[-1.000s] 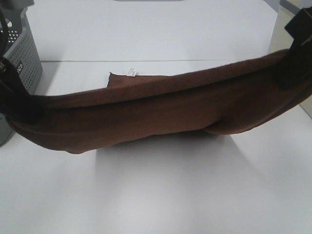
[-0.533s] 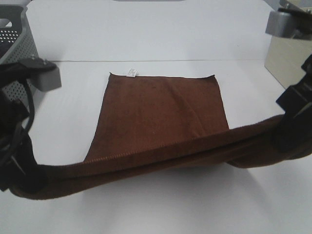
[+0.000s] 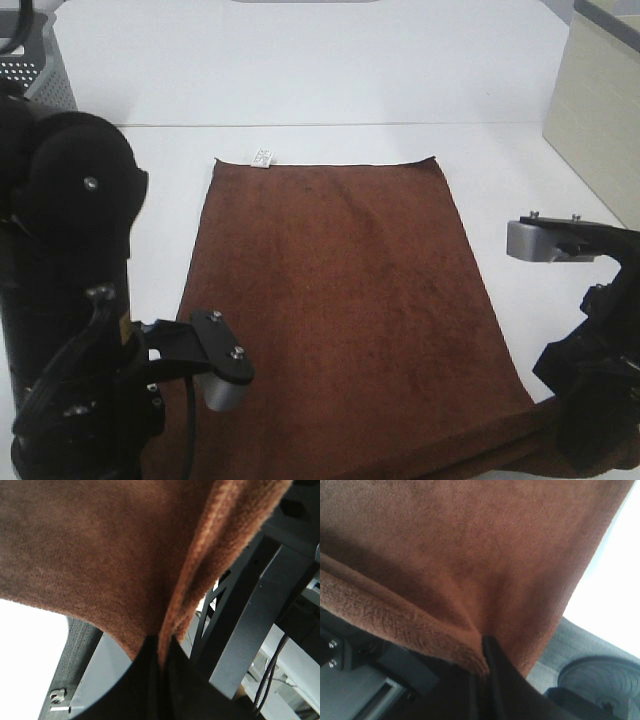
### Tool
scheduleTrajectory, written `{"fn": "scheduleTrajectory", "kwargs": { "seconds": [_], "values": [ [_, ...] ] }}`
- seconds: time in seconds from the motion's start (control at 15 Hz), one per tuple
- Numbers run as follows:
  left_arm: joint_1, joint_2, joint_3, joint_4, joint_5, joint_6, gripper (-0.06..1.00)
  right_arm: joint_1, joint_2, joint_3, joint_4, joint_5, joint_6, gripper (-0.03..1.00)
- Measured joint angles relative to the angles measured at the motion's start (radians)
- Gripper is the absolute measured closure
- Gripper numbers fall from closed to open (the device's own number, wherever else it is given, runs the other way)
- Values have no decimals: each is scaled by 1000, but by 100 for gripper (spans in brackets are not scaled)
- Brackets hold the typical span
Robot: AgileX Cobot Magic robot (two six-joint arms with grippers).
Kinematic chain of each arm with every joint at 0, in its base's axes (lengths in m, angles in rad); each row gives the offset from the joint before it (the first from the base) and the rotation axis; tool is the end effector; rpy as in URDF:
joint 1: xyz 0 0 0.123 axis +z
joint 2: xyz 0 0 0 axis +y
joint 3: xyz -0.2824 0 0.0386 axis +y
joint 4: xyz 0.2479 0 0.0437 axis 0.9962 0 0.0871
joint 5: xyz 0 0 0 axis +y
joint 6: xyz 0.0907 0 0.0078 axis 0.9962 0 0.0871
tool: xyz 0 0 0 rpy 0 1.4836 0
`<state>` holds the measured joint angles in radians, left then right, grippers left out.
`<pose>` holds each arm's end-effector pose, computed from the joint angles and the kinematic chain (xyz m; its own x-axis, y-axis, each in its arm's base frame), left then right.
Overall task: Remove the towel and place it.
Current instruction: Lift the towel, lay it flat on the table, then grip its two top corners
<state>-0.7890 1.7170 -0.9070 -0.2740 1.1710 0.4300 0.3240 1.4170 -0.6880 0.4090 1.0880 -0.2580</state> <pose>0.1635 -0.1969 0.1634 -0.4369 0.8737 0.2138 0.8132 0.4852 -0.3213 0.1778 0.0936 0.1909 -0.9239 -0.3689 0.1015 -0.3125 0.8806 0.3562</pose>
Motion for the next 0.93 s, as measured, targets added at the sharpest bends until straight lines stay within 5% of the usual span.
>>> {"fn": "scheduleTrajectory", "kwargs": {
  "seconds": [0.93],
  "values": [
    [-49,70,-14,-103,21,-109,94,-2,34,63,-21,2,22,96]
  ]
}}
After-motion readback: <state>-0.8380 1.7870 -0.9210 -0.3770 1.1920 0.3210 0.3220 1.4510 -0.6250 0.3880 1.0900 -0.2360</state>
